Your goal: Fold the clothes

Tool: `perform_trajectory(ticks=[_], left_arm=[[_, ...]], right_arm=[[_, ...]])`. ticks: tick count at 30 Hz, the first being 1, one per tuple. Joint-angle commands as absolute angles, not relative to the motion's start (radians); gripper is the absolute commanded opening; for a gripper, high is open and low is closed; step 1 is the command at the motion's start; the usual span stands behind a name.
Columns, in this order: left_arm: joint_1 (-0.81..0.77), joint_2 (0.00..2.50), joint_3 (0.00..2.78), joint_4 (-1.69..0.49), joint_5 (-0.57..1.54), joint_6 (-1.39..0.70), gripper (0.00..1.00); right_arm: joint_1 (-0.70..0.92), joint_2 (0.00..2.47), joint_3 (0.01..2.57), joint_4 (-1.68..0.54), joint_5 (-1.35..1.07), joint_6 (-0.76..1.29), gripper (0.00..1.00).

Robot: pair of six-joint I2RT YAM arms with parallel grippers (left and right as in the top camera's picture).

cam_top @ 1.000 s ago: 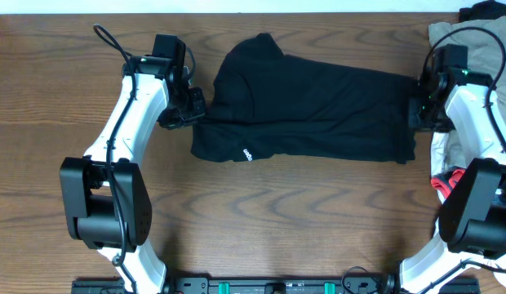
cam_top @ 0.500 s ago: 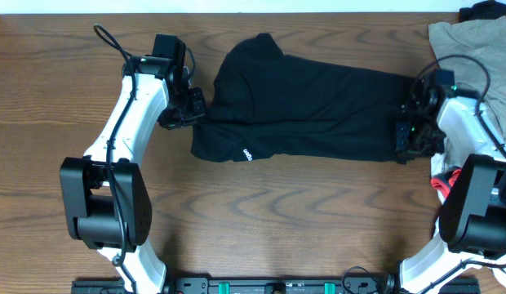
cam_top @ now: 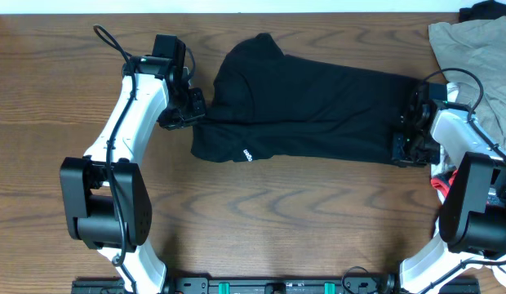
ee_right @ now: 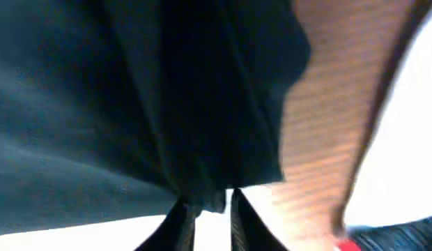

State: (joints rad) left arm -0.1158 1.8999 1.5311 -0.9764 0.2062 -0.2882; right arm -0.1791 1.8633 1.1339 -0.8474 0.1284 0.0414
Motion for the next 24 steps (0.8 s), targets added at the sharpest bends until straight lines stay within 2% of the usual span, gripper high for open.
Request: perform_trajectory(ticks=[1, 6, 15, 24], left_arm=[[-0.112, 1.876, 1.528, -0.981, 0.197, -0.290, 0.06], [-0.112, 1.876, 1.528, -0.981, 0.197, -0.290, 0.06], [-0.112, 1.876, 1.528, -0.981, 0.196, -0.290, 0.06], [-0.112, 1.876, 1.528, -0.979, 0.196, -0.290, 0.06]], right_arm=[[-0.188, 1.856, 1.132, -0.856, 0.256, 0.096, 0.20], [-0.192, 1.855, 1.135, -0.855, 0.318, 0.127, 0.31], [-0.231, 1.855, 1.147, -0.832, 0.395, 0.198, 0.33], [-0.224, 1.827, 1.227, -0.877, 0.258, 0.141, 0.33]])
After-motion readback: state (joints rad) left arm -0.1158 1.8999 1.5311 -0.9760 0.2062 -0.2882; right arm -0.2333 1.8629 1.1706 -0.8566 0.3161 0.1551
